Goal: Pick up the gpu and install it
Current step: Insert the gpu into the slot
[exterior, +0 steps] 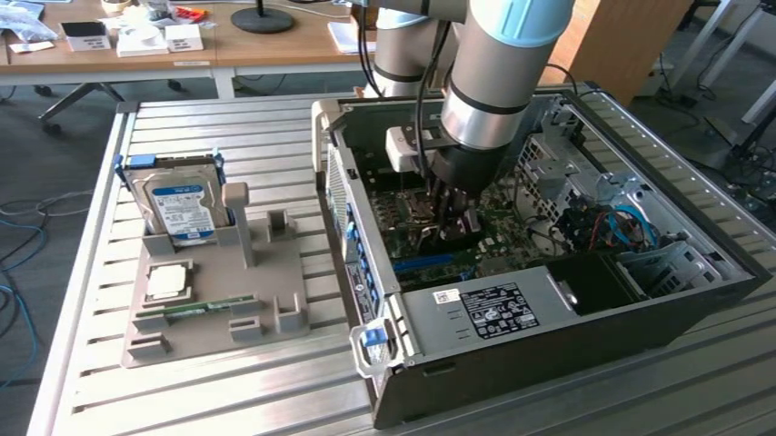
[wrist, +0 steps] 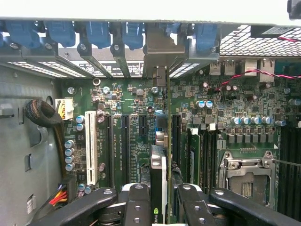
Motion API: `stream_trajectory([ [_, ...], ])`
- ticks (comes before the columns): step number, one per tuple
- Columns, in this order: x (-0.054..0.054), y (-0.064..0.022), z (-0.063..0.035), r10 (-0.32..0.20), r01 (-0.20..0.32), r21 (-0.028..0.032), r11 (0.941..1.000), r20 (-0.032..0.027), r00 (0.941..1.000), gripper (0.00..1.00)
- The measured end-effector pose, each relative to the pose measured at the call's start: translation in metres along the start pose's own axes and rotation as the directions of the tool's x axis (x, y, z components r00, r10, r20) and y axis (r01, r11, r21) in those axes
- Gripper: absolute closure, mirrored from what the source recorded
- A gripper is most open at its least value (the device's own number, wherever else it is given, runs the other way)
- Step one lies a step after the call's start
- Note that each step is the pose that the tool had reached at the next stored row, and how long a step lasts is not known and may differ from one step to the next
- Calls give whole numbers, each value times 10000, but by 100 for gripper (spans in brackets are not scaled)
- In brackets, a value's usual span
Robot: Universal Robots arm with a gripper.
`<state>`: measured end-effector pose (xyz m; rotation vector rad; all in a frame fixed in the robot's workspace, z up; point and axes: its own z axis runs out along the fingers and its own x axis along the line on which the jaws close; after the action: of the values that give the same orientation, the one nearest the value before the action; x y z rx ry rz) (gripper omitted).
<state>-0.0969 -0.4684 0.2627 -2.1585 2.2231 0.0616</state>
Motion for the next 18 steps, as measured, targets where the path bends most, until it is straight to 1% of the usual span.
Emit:
stream_trajectory([
  [7, 1, 0, 12, 0, 0, 0, 10000, 1, 10000, 73],
  [14, 3, 0, 55, 0, 0, 0, 10000, 0, 10000, 73],
  [18, 3, 0, 59, 0, 0, 0, 10000, 0, 10000, 73],
])
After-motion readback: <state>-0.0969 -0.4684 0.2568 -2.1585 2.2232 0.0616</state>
